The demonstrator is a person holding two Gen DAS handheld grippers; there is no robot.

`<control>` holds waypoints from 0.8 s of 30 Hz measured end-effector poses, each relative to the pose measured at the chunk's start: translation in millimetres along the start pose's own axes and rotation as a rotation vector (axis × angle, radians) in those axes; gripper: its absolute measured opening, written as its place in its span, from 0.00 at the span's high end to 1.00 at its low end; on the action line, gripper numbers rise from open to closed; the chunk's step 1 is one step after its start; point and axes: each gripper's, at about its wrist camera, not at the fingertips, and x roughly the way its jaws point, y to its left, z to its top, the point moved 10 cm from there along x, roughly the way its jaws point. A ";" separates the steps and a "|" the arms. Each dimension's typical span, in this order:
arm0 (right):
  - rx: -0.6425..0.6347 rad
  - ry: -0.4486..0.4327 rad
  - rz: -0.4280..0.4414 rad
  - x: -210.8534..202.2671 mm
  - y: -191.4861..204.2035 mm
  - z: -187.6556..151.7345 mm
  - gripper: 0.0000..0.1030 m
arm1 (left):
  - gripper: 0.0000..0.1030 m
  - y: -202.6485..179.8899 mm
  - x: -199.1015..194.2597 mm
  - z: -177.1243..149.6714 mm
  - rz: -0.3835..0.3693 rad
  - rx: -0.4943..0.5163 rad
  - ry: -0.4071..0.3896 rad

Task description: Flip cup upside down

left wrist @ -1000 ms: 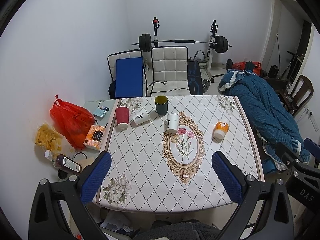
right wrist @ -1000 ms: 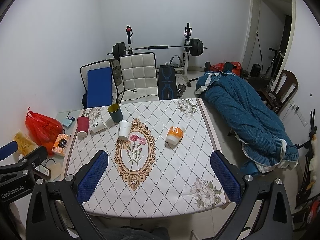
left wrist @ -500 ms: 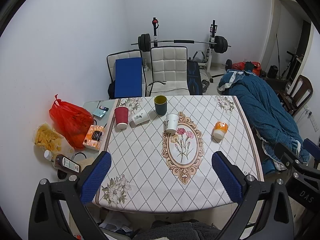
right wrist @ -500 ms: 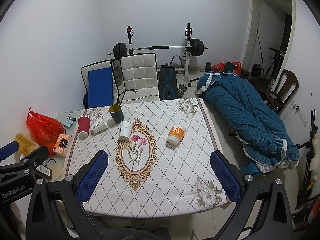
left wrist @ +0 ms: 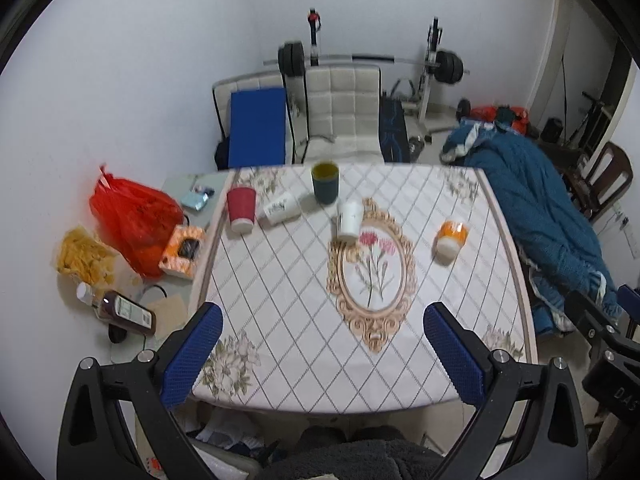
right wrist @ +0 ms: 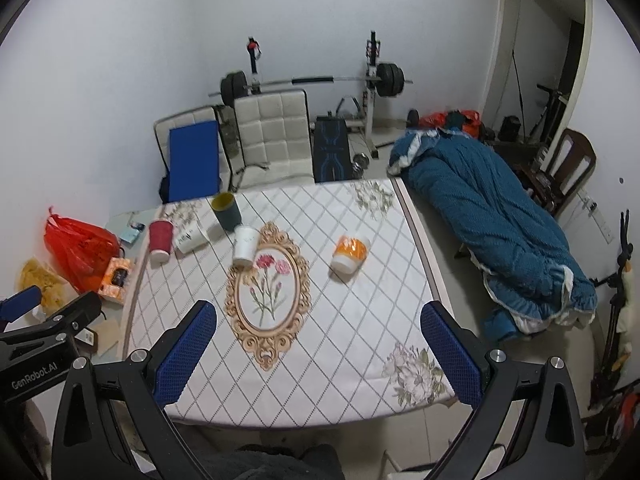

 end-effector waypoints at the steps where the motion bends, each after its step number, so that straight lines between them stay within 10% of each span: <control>1: 0.004 0.014 -0.003 5.6 -2.2 -4.6 0.00 | 0.00 2.0 7.6 -3.2 0.005 0.002 0.010; 24: 0.103 0.476 -0.170 215.4 -74.1 -169.2 0.00 | 0.00 -14.8 166.1 -68.5 -0.023 0.072 0.333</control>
